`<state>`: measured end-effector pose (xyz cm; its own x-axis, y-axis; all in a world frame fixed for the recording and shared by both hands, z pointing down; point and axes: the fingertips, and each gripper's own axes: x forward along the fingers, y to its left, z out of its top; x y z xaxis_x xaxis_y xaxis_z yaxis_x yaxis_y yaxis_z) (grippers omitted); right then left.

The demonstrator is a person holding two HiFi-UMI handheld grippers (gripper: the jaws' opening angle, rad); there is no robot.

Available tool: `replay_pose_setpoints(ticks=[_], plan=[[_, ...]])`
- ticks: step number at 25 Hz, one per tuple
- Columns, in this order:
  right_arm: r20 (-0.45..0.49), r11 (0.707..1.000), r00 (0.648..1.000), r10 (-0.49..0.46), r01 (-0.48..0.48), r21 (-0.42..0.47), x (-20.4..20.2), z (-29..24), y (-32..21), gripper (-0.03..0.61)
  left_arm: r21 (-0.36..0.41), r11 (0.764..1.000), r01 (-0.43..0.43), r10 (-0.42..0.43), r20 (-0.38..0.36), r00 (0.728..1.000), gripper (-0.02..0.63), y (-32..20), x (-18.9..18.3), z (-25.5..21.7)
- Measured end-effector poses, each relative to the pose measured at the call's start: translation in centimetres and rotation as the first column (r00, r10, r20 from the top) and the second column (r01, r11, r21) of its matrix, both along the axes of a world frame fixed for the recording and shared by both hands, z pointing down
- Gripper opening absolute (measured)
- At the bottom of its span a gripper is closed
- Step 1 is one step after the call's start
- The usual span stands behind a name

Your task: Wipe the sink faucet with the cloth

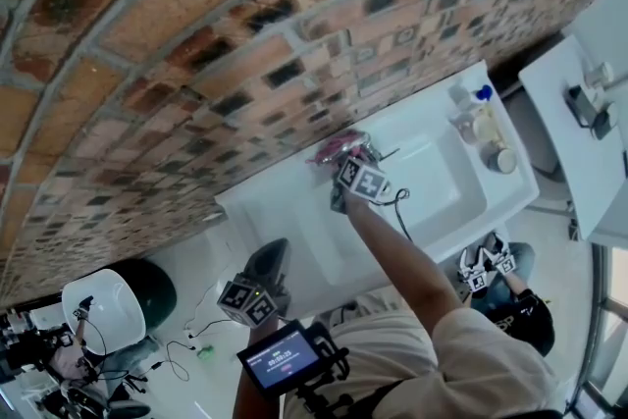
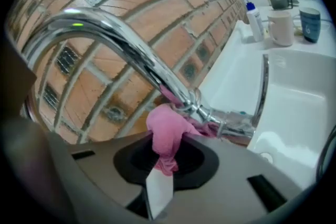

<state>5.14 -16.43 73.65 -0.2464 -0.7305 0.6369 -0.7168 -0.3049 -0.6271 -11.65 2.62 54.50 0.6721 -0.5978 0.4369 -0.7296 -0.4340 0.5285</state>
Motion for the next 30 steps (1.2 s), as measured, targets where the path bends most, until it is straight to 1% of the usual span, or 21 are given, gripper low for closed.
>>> replay_pose_setpoints(ticks=[4, 8, 14, 19, 21, 23, 24, 27, 30], plan=[[-0.03, 0.995, 0.999, -0.019, 0.022, 0.1, 0.6, -2.6, -0.6, 0.069, -0.001, 1.0, 0.017, -0.017, -0.001, 1.0, 0.002, 0.3, -0.5, 0.1], [-0.063, 0.986, 0.996, -0.056, 0.065, 0.152, 0.9, -4.5, -0.6, 0.067, -0.002, 0.999, 0.035, -0.035, 0.004, 0.999, 0.002, 0.8, -1.1, 0.2], [-0.167, 0.952, 0.98, -0.108, 0.15, 0.265, 1.1, -8.1, -0.1, 0.067, 0.004, 0.999, 0.043, -0.043, 0.01, 0.999, 0.002, 1.3, -1.3, -0.2], [-0.227, 0.932, 0.964, -0.136, 0.202, 0.301, 1.3, -9.4, 0.6, 0.067, 0.001, 0.999, 0.05, -0.05, -0.004, 0.999, 0.002, 1.4, -1.0, -0.5], [-0.265, 0.922, 0.953, -0.149, 0.231, 0.311, 1.5, -9.7, 1.1, 0.067, 0.004, 0.999, 0.053, -0.053, -0.007, 0.999, 0.002, 1.5, -0.9, -0.7], [-0.319, 0.909, 0.934, -0.161, 0.266, 0.321, 1.7, -10.1, 1.6, 0.067, 0.004, 0.998, 0.057, -0.057, -0.003, 0.998, 0.002, 1.6, -1.1, -0.7], [-0.359, 0.899, 0.918, -0.168, 0.292, 0.327, 1.8, -10.5, 1.8, 0.067, 0.002, 0.998, 0.059, -0.059, -0.002, 0.998, 0.002, 1.7, -1.2, -0.5], [-0.497, 0.849, 0.844, -0.2, 0.403, 0.342, 1.2, -11.9, 2.4, 0.067, -0.003, 0.998, 0.062, -0.062, 0.001, 0.998, 0.002, 1.8, -1.3, -0.2], [-0.591, 0.801, 0.774, -0.229, 0.495, 0.337, 0.3, -12.6, 2.9, 0.067, -0.018, 0.997, 0.072, -0.072, -0.011, 0.997, 0.002, 2.0, -1.2, 0.0]])
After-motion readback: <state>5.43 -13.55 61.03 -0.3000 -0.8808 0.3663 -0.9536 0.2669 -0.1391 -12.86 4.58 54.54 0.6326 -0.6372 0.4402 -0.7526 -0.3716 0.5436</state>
